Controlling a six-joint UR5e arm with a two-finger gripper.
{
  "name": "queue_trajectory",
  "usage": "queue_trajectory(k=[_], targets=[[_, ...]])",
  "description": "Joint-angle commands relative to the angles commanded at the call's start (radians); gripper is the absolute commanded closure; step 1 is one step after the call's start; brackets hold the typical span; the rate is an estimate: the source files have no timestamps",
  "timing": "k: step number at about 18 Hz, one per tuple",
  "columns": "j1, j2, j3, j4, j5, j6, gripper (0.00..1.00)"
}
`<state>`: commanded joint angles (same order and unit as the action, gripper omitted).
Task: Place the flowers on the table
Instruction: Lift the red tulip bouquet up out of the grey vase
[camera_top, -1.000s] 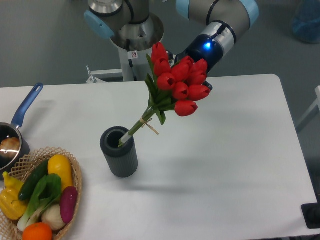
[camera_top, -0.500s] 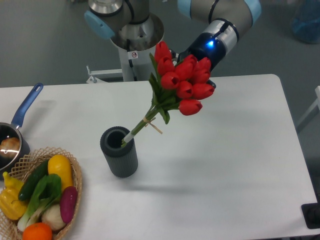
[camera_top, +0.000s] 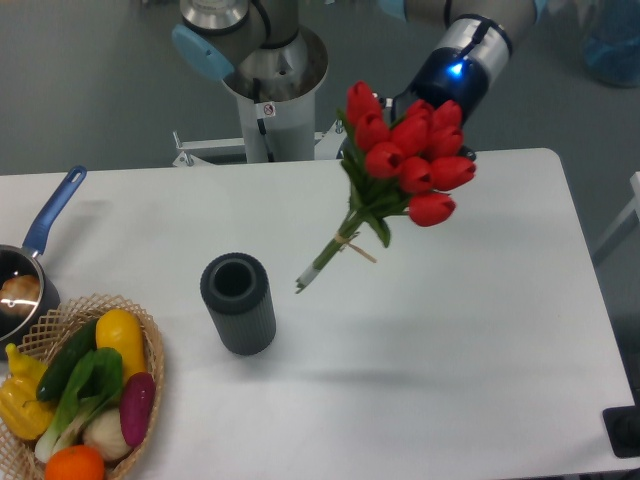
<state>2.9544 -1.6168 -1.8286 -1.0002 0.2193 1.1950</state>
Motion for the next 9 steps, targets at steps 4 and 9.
queue_trajectory(k=[4, 9], targets=[[0.005, -0.003, 0.02, 0.005, 0.063, 0.006, 0.59], [-0.006, 0.002, 0.025, 0.006, 0.291, 0.017, 0.59]])
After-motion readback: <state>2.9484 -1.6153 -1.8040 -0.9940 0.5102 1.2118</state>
